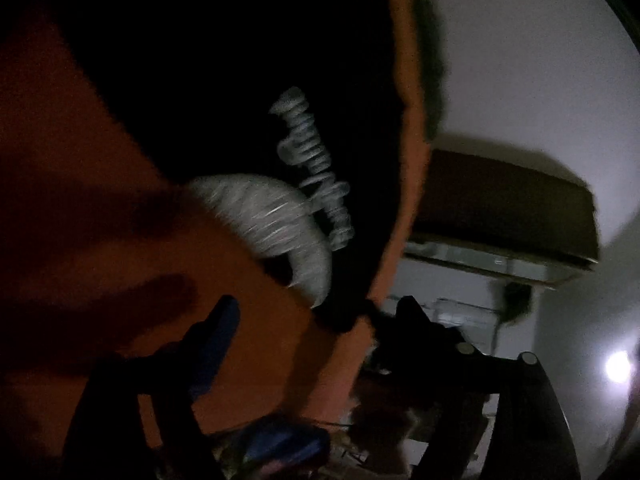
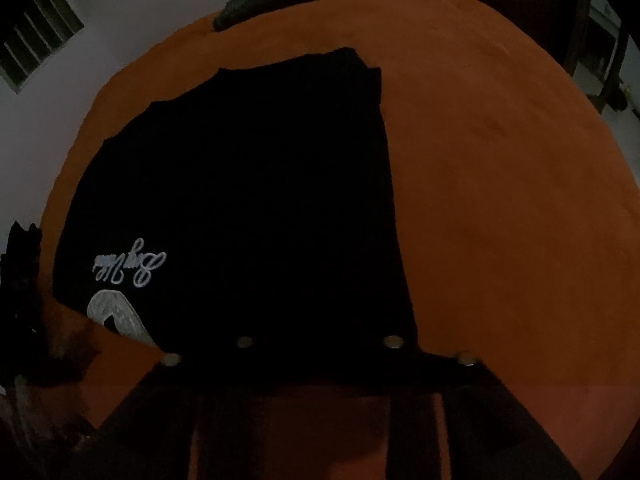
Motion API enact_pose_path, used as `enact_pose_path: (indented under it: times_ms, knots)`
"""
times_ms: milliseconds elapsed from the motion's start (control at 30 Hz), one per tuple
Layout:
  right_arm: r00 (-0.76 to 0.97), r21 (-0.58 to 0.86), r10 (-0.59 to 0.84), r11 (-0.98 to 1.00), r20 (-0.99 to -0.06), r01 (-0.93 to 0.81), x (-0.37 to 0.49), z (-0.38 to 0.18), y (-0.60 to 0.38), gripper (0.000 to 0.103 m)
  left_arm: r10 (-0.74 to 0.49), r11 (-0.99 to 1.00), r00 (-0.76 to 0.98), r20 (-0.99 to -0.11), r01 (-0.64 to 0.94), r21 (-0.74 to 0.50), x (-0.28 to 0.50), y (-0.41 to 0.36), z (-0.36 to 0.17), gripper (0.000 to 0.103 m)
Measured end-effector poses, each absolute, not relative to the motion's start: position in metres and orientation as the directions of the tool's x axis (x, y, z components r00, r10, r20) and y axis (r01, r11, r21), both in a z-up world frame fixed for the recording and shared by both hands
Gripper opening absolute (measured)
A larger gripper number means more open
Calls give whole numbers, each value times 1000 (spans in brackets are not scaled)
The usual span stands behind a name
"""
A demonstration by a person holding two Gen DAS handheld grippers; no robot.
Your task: Fold clothes
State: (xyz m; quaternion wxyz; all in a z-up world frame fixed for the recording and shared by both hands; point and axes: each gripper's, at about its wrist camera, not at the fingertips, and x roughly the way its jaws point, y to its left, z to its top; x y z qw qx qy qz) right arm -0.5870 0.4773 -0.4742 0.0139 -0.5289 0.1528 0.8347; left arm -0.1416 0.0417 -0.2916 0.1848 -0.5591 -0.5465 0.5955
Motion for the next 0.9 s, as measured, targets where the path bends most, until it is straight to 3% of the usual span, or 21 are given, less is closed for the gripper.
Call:
enact_pose_path:
  times_ms: [233,467,733,900]
  knots:
    - [-474,248,-140,-953,-869,-172,-588,-464,477,38,793,-454,-277,-543,326,-829,-147,61,-289,82]
    - [-461,281,-164,-939,-872,-198,-587,-471,480,39,807,-257,-389,-445,447,-857,-150,49,-315,82]
    - [-467,311,-190,-929,-864,-198,-586,-470,479,39,784,-218,-435,-443,475,-852,-150,52,-324,82]
    - [-466,333,-206,-919,-861,-210,-586,-473,481,39,786,-117,-478,-391,507,-854,-150,50,-329,81]
